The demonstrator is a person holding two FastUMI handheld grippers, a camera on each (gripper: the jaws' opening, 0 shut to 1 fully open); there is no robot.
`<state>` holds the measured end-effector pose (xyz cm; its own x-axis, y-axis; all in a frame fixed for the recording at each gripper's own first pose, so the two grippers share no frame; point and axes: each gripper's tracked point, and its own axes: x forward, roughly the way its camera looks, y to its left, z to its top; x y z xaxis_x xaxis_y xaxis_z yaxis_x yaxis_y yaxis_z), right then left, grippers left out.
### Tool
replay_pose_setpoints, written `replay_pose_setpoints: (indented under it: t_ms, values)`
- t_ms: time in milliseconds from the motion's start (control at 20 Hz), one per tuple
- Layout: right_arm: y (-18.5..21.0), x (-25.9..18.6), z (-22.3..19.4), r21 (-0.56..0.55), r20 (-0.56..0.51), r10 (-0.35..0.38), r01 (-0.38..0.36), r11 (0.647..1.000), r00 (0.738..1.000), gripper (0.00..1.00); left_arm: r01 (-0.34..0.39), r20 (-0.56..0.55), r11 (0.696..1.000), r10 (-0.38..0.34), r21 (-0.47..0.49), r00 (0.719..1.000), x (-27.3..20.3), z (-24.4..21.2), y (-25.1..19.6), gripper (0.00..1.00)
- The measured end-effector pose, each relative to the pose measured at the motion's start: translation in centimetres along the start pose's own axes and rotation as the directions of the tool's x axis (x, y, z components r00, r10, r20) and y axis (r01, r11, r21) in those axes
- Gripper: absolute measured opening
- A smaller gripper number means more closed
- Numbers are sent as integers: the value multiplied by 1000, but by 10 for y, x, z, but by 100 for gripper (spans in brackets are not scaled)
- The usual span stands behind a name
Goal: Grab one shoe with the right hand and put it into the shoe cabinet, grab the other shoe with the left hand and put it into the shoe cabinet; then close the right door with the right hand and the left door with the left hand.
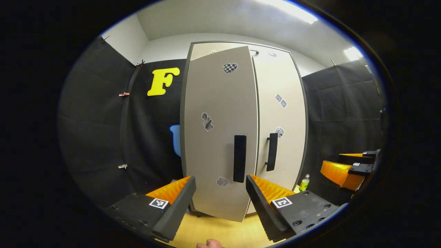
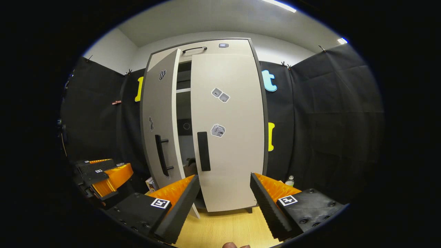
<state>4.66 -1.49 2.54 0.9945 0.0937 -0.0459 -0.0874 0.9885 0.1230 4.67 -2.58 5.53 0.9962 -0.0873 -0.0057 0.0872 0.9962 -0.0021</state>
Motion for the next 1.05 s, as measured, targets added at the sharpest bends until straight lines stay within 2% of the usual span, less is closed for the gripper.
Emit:
replay_pose_setpoints:
  t_ms: [1050]
  values:
    - [4, -13, -2, -6, -8, -11, 11, 1000, 1000, 98, -3, -12, 1000, 3, 15, 1000, -9, -7, -5, 93]
